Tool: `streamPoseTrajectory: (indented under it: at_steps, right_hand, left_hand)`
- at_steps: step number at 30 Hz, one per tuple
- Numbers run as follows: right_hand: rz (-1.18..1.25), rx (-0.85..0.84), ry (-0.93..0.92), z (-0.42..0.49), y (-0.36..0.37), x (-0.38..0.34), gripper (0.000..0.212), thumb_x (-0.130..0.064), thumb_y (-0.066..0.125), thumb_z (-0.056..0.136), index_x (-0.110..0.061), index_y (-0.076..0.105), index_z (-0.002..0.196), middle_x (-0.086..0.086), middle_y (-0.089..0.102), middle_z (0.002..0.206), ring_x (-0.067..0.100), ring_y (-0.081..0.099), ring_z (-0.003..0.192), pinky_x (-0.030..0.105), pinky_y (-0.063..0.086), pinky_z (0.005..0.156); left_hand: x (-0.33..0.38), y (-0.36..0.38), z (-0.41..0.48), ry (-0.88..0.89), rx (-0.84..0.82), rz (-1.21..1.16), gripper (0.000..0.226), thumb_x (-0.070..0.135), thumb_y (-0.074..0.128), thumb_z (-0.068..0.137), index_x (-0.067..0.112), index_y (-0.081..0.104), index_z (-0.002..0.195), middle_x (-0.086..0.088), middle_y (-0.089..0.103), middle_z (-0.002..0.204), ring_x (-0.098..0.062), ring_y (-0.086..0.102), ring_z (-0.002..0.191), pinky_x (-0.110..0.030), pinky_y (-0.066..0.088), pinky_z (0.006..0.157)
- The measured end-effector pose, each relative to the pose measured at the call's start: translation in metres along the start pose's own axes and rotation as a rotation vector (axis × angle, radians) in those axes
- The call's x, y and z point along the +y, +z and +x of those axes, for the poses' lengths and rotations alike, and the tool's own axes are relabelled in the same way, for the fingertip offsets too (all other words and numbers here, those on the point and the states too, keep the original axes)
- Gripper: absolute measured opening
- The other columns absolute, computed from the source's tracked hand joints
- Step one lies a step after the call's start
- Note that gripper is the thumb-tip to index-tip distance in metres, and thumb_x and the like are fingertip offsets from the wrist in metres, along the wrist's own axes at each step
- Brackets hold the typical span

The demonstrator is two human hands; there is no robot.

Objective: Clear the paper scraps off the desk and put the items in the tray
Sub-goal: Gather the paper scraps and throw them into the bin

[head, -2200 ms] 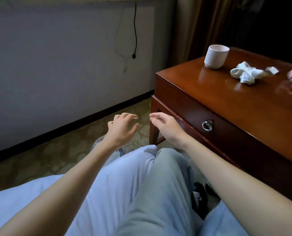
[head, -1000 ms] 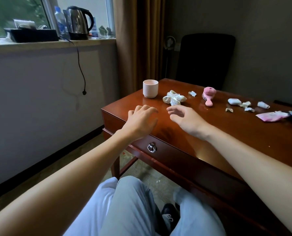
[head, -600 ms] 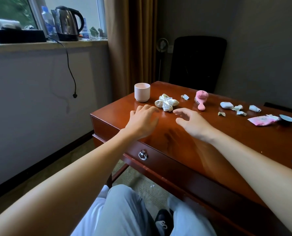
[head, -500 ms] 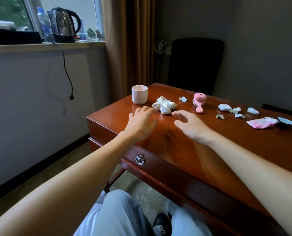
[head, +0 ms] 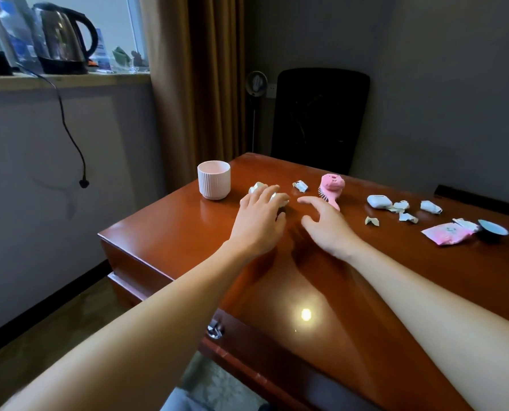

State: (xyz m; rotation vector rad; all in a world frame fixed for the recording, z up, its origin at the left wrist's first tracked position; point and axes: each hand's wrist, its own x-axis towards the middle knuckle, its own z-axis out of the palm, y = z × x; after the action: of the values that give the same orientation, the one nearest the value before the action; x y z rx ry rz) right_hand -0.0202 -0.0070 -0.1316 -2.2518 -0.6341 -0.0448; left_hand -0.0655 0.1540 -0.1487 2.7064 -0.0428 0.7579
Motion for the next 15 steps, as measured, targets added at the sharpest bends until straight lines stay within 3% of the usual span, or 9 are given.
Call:
streamPoseTrajectory:
  at_steps: [6,11,15]
  right_hand:
    - [0.006,0.045,0.014,0.034,0.009,0.02,0.043,-0.015,0.048,0.099,-0.026,0.049,0.141,-0.002,0.042,0.152,0.019,0.038,0.139,0.028,0.035,0.106]
    - [-0.029,0.093,0.002,0.064,0.024,0.034,0.042,-0.015,0.048,0.099,-0.025,0.05,0.14,-0.004,0.042,0.152,0.017,0.039,0.138,0.018,0.033,0.092]
    - [-0.1,0.11,-0.025,0.086,0.033,0.038,0.042,-0.017,0.049,0.098,-0.025,0.051,0.139,-0.005,0.039,0.154,0.017,0.037,0.141,0.029,0.035,0.109]
  left_hand:
    - [-0.016,0.024,0.029,-0.065,-0.096,0.033,0.036,0.03,0.045,0.1,0.029,0.051,0.135,0.003,0.04,0.151,-0.021,0.025,0.143,-0.047,0.012,0.12]
    - [-0.035,0.042,0.045,-0.082,-0.11,0.036,0.034,0.03,0.045,0.098,0.029,0.055,0.13,0.006,0.049,0.141,-0.018,0.038,0.134,-0.044,0.02,0.114]
    - [-0.042,0.05,0.056,-0.148,-0.158,0.009,0.037,0.031,0.043,0.099,0.029,0.05,0.135,0.004,0.046,0.145,-0.02,0.035,0.137,-0.049,0.019,0.115]
